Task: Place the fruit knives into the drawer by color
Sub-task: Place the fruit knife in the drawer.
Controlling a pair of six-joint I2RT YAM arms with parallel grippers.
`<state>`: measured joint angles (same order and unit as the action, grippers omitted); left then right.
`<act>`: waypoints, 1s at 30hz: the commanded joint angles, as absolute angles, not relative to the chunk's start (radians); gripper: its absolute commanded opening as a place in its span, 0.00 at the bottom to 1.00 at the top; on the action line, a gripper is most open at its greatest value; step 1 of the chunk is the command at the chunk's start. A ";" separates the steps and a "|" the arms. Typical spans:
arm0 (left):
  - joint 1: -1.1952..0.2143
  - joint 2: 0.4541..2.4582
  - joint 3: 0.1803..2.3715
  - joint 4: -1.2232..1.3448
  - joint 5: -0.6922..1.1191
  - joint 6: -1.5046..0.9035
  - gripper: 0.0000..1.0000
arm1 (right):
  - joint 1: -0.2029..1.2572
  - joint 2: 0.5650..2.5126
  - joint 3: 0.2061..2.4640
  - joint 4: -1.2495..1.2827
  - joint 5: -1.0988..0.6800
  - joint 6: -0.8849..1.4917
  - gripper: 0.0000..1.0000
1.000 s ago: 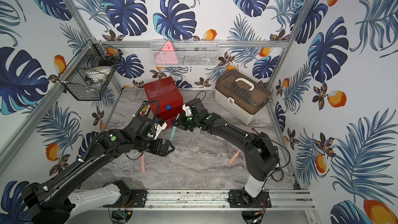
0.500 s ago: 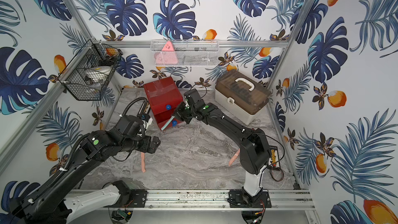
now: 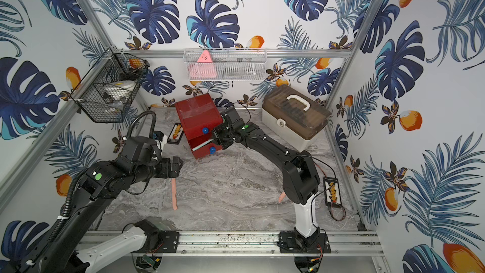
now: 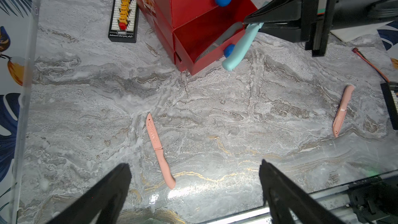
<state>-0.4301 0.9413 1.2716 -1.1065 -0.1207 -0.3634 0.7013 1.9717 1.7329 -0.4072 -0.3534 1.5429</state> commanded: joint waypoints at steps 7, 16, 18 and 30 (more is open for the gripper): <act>-0.397 0.947 1.271 -1.049 -0.002 -0.301 0.99 | 0.701 2.052 1.813 -0.450 -0.343 1.569 0.00; -0.397 0.935 1.235 -1.037 0.002 -0.298 0.99 | 0.703 2.108 1.835 -0.383 -0.359 1.594 0.00; -0.396 0.933 1.229 -1.032 0.004 -0.297 0.99 | 0.703 2.112 1.845 -0.368 -0.359 1.590 0.04; -0.403 0.946 1.232 -1.020 0.012 -0.293 0.99 | 0.704 2.089 1.841 -0.327 -0.335 1.560 0.36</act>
<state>-0.3992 0.9424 1.2243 -1.0374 0.0074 -0.3122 0.7033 2.1063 1.8469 -0.3832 -0.3489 1.5768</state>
